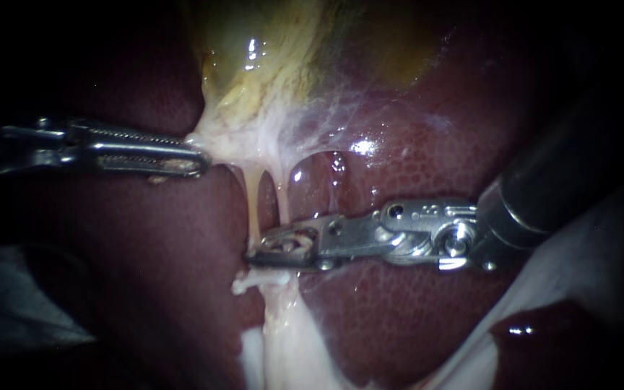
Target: Clipping second clip left tube
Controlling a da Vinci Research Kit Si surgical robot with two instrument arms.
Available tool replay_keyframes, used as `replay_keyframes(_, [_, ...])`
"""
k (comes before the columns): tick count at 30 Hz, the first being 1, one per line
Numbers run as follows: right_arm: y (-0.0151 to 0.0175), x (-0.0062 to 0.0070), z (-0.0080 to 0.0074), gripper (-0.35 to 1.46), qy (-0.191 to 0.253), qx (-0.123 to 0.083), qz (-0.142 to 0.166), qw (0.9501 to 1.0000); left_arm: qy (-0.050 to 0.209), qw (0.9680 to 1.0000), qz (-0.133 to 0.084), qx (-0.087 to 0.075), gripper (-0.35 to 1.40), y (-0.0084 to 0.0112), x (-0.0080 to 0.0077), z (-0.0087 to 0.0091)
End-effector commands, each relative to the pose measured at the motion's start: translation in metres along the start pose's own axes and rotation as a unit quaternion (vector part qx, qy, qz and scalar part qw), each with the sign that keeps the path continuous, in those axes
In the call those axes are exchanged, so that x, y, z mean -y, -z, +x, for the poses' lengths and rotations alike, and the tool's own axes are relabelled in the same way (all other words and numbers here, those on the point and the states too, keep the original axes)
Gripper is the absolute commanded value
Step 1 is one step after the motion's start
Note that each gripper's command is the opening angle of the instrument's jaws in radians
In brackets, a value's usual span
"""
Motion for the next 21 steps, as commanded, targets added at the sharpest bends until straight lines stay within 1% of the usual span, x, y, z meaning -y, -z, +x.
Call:
replay_keyframes(1, [0.0000,0.0000,0.0000,0.17,0.000,-0.003,0.001,1.0000,0.000,1.0000,0.000,0.000,-0.35,0.0000,0.0000,0.0000])
replay_keyframes(4, [-0.0002,-0.0001,0.0001,0.42,0.001,-0.018,0.001,0.9998,0.000,1.0000,0.000,0.000,-0.35,0.0000,0.0000,0.0000])
replay_keyframes(6, [-0.0002,-0.0001,0.0001,0.46,0.001,-0.028,0.001,0.9996,0.000,1.0000,0.000,0.000,-0.35,0.0001,0.0000,0.0000])
replay_keyframes(9, [0.0000,-0.0001,0.0000,0.49,0.002,-0.032,0.002,0.9995,0.000,1.0000,0.000,0.000,-0.35,0.0001,0.0000,-0.0001])
replay_keyframes(13, [0.0006,-0.0003,-0.0003,0.49,0.002,-0.032,0.003,0.9995,0.000,1.0000,0.000,0.000,-0.35,0.0002,0.0000,-0.0001])
replay_keyframes(16, [0.0006,-0.0004,-0.0004,0.50,0.003,-0.034,0.014,0.9993,0.000,1.0000,0.000,0.000,-0.35,0.0002,0.0000,-0.0001])
replay_keyframes(21, [0.0006,-0.0007,-0.0005,0.50,0.005,-0.050,0.043,0.9978,0.000,1.0000,-0.001,0.000,-0.35,0.0001,0.0001,-0.0001])
